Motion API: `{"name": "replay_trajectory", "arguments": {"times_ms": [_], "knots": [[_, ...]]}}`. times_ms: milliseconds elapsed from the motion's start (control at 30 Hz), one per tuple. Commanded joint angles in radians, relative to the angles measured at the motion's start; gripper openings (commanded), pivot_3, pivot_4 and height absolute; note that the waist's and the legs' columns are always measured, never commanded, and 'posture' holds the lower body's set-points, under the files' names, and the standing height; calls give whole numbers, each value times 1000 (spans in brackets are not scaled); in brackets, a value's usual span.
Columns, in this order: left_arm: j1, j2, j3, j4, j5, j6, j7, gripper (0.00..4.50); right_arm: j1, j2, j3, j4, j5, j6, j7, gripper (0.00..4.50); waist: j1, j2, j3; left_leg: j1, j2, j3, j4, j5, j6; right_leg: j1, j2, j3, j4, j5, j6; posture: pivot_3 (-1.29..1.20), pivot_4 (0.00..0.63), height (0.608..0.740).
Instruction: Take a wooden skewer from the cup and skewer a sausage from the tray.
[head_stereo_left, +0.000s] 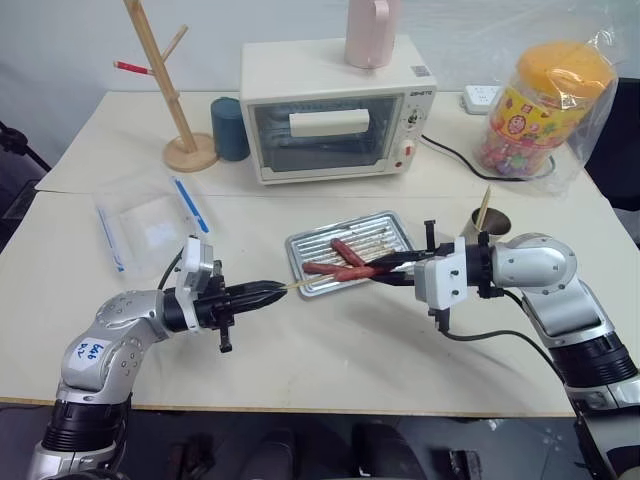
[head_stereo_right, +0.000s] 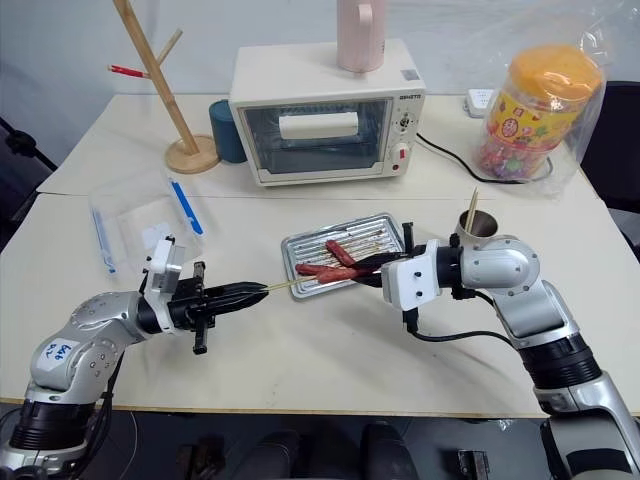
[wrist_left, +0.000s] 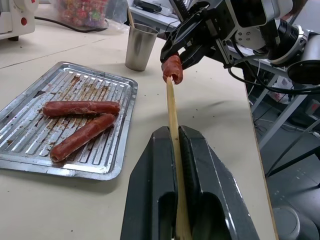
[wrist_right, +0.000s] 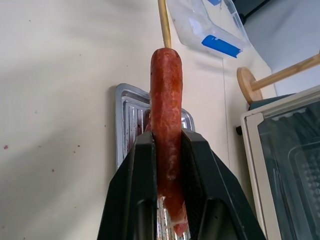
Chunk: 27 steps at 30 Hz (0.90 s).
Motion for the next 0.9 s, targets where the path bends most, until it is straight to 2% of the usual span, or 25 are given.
{"name": "replay_trajectory", "arguments": {"times_ms": [33,900], "knots": [[15,7,16,-11,-2,-18,-15,0,-9,-11,-21,-24,22,-6,-1,503,0,0,0,0,0,0,0,0,0,0,0,0,0,0,0,0,150,740],[-11,-21,1,6,9,-35,-16,0,-8,-5,-4,-36,17,-6,9,503,0,0,0,0,0,0,1,0,0,0,0,0,0,0,0,0,150,740]]}}
